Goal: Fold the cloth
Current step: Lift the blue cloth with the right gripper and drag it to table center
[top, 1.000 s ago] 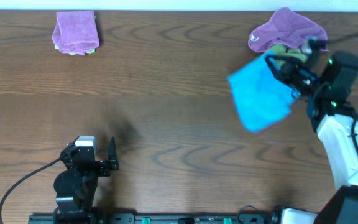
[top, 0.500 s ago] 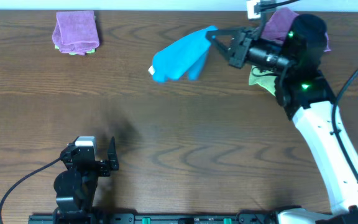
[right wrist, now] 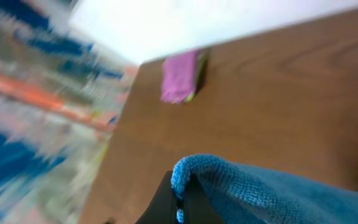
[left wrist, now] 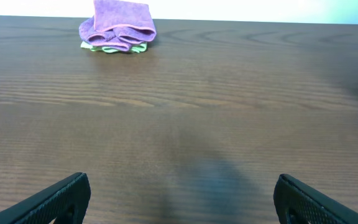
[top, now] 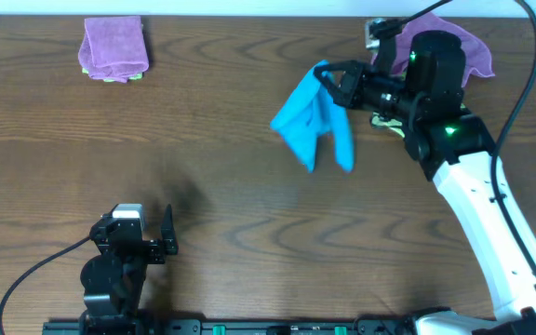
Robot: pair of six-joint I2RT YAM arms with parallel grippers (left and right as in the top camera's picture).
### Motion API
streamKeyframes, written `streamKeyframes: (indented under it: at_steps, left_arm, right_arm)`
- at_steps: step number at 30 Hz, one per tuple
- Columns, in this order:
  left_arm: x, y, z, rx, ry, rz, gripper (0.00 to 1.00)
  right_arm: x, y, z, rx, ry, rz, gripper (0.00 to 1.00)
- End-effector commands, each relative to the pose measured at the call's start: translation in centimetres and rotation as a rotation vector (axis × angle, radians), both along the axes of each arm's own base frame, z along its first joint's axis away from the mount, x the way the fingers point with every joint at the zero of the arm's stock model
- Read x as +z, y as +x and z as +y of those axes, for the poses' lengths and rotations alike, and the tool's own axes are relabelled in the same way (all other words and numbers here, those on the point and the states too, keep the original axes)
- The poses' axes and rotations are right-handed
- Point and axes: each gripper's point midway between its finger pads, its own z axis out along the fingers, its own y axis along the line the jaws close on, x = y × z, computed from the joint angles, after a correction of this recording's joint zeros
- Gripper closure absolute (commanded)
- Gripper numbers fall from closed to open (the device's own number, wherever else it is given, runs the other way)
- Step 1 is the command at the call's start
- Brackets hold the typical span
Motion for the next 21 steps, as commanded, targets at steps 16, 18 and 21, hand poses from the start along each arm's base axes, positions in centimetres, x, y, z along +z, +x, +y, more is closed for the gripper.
streamKeyframes:
  at_steps: [16,18,21]
  left_arm:
    - [-1.0,0.0,-0.1,-0.003,-0.004,0.02,0.05]
    - [-1.0,0.0,-0.1,-0.003,-0.004,0.02,0.05]
    - [-1.0,0.0,-0.1,-0.003,-0.004,0.02,0.05]
  right_arm:
    - [1.3,-4.1,9.4,0.569,0.187,-0.156,0.93]
    - [-3.7,-4.7,7.0,0.522,0.114,0.073,0.01]
    - [-8.4,-4.9,3.7,0.387,0.001,0.291,0.01]
